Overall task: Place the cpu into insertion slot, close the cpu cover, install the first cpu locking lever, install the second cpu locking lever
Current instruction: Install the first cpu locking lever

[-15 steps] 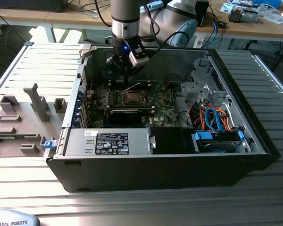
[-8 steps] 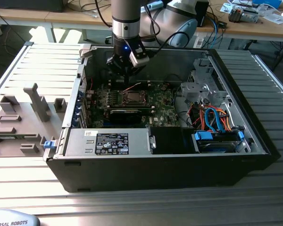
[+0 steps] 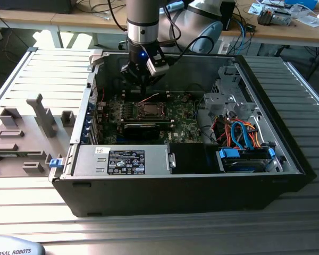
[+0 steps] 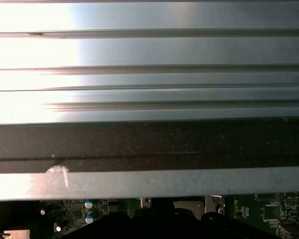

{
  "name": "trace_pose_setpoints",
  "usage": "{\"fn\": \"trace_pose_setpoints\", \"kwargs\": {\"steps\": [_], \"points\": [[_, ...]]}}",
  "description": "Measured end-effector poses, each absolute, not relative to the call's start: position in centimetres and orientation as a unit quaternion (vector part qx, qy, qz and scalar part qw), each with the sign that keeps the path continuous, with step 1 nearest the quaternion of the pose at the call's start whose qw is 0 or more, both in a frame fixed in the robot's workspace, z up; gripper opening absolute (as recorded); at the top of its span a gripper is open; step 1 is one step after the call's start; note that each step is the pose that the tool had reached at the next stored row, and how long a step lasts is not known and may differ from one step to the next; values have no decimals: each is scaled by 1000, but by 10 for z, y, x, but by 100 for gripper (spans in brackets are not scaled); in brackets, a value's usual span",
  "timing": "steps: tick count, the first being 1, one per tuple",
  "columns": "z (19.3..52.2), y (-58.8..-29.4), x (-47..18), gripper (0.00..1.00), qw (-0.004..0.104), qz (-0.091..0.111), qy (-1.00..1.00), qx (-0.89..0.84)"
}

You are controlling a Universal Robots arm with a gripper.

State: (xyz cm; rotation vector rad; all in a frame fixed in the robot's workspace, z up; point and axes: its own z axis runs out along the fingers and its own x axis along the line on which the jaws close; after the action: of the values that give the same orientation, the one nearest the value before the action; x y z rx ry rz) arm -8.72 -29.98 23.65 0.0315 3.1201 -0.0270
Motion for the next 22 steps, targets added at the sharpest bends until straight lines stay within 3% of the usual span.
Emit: {"fn": "trace_pose_setpoints", "kwargs": {"steps": [22], "points": [[231, -296, -87, 11, 11, -8, 1000, -16]]}}
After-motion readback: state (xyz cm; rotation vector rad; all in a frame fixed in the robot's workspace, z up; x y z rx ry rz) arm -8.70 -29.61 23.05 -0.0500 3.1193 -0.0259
